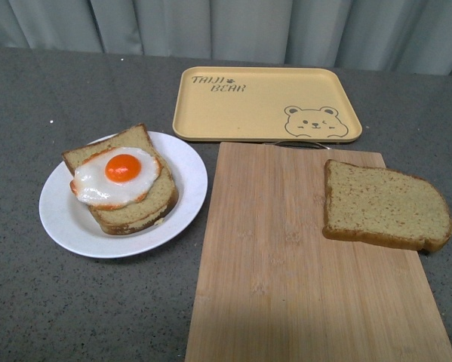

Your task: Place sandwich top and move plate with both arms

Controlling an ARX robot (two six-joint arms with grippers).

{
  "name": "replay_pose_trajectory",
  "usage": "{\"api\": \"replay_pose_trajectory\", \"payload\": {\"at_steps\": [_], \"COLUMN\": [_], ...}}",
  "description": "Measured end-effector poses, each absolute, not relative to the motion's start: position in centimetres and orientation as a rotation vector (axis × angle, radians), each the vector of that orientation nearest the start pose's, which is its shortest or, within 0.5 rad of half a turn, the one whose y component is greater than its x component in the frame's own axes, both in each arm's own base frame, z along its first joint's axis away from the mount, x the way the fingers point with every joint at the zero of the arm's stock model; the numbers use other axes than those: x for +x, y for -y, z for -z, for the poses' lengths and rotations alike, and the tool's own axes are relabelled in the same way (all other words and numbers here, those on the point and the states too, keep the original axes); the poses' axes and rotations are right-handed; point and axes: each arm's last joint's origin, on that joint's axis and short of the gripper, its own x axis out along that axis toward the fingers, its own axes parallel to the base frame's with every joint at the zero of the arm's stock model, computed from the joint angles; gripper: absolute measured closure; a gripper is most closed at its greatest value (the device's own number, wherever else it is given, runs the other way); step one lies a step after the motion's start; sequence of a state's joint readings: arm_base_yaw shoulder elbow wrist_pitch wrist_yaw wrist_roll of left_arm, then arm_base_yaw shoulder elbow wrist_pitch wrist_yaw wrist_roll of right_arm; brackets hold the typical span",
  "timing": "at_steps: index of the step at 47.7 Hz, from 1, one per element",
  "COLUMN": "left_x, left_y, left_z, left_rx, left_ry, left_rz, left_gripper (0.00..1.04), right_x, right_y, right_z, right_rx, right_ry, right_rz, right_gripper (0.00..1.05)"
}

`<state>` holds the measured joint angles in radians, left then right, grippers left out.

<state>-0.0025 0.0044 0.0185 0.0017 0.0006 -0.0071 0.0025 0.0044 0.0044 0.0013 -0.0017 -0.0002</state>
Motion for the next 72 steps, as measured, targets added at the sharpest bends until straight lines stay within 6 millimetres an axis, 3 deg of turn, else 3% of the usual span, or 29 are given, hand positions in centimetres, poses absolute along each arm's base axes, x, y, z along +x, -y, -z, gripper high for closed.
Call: {"api": "replay_pose_trajectory", "payload": {"at_steps": [58, 63, 72], "left_x": [9.7, 9.7, 9.7], "left_y": [0.0, 0.0, 0.0], "left_z": [-17.0, -17.0, -17.0], "left_rx": [-0.007, -0.007, -0.007], "left_ry": [0.015, 0.016, 0.016], "left_rz": [0.003, 0.002, 0.003], "left_gripper": [0.07, 0.07, 0.07], "right_x": [9.8, 10.5, 13.3], "right_y": [-0.1, 0.2, 2.0], "right_z": [-16.5, -17.2, -16.1], "right_rx": [-0.012, -0.221, -0.225], "right_ry": [0.006, 0.012, -0.172], "right_rz": [0.007, 0.334, 0.277], "right_gripper": [0.09, 0.09, 0.09]}}
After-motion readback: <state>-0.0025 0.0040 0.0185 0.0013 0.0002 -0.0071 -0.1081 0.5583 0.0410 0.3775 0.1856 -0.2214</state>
